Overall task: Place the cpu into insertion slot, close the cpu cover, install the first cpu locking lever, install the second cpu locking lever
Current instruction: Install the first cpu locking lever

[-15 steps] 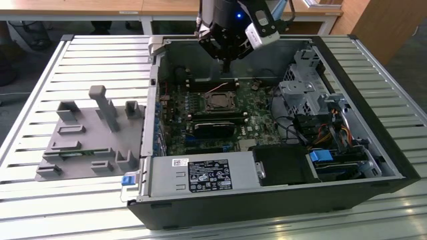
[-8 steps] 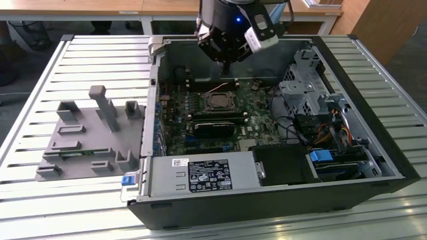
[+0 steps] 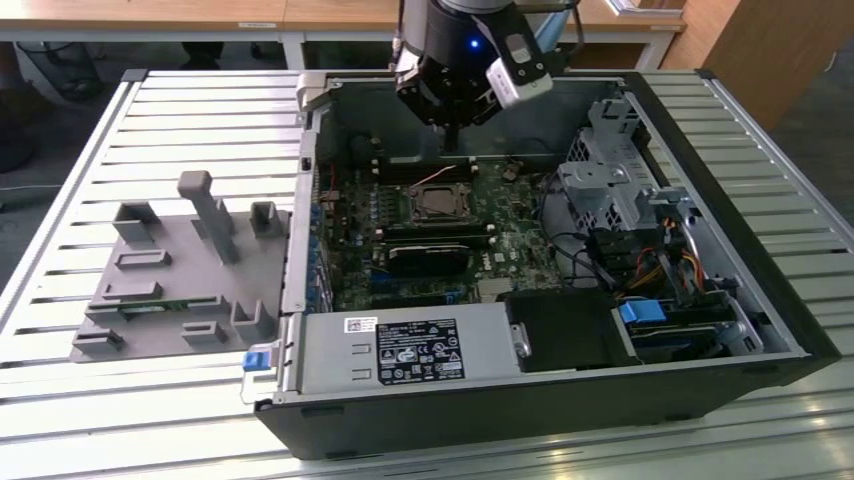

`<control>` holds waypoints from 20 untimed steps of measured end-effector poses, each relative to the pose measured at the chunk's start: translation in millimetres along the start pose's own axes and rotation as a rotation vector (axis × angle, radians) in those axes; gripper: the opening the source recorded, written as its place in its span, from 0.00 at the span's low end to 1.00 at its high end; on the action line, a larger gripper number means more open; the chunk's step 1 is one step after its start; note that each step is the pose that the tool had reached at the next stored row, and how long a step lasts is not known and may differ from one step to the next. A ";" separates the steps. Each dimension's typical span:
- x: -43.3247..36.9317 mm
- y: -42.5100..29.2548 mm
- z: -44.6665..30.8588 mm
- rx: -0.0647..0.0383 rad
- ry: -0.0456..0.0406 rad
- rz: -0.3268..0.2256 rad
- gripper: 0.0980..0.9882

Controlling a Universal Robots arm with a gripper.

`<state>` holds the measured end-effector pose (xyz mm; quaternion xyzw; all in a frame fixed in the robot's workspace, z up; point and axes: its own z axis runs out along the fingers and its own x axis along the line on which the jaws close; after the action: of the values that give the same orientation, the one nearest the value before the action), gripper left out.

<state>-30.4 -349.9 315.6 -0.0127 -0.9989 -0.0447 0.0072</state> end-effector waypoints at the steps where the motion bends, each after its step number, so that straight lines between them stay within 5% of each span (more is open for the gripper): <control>1: -0.1 0.1 1.2 0.000 -0.0002 0.000 0.01; 9: -0.2 -0.6 11.2 0.000 0.0000 0.000 0.01; 13: -0.2 -0.7 12.6 -0.032 0.0009 0.000 0.01; 17: -0.2 -1.0 15.6 -0.035 0.0009 0.000 0.01; 20: -0.3 -1.2 18.1 -0.049 0.0013 -0.001 0.01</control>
<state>-30.4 -349.4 297.4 -0.0125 -0.9975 -0.0692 0.0075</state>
